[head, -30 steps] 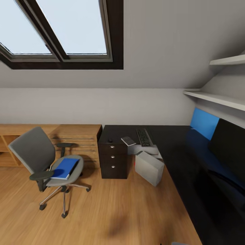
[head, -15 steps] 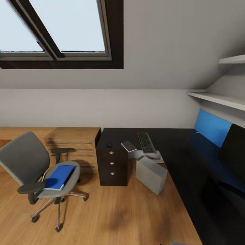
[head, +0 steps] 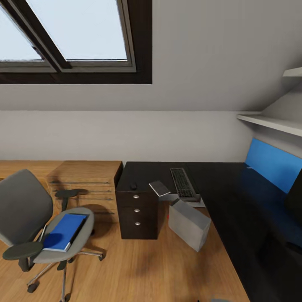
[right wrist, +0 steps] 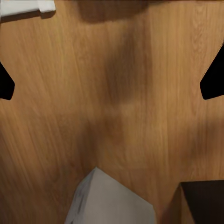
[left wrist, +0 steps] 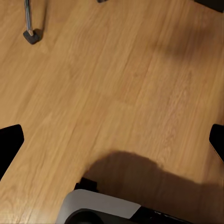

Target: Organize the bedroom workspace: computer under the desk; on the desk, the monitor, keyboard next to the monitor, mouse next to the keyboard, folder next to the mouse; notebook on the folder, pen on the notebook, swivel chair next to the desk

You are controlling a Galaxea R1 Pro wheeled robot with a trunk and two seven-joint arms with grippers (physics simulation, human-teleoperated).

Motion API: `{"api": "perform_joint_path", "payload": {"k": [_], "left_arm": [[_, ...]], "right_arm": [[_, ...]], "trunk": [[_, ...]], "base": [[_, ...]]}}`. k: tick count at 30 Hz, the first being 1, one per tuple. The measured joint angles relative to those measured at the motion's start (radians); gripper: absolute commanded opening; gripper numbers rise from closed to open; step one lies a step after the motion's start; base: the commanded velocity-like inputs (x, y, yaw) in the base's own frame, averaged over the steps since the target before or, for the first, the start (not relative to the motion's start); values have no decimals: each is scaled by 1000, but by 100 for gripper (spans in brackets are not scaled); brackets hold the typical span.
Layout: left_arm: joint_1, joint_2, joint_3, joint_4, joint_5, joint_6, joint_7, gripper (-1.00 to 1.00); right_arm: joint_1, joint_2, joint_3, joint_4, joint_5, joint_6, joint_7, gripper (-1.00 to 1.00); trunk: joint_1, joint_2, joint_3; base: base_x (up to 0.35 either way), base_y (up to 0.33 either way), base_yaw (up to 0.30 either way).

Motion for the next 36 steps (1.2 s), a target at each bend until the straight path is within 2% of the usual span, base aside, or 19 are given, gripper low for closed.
{"api": "perform_joint_path", "payload": {"k": [20,24,28,33,35,36], "left_arm": [[0,-1,1,0,0,0,1,100],[0,-1,0,0,0,0,0,100],[0,0,-1,-1,0,0,0,100],[-1,0,-1,-3,0,-4,0,100],[0,0,-1,-11,0,-10,-1,100],[0,0,-1,-12,0,-12,-1,100]], "right_arm": [[-2,-3,-5,-11,-6,0,-3,100],[-2,-12,-6,-95,-5,0,-4,100],[-2,-49,-13,-206,-13,4,-4,100],[-3,-67,-66,-324,-73,34,0,100],[-3,-94,-86,-423,-153,116,15,100],[-3,-99,-88,-442,-173,130,22,100]], "trunk": [[0,0,0],[0,0,0],[0,0,0],[0,0,0],[1,0,0],[1,0,0]], "base": [[336,0,0],[336,0,0],[321,0,0],[169,0,0],[33,0,0],[18,0,0]]}}
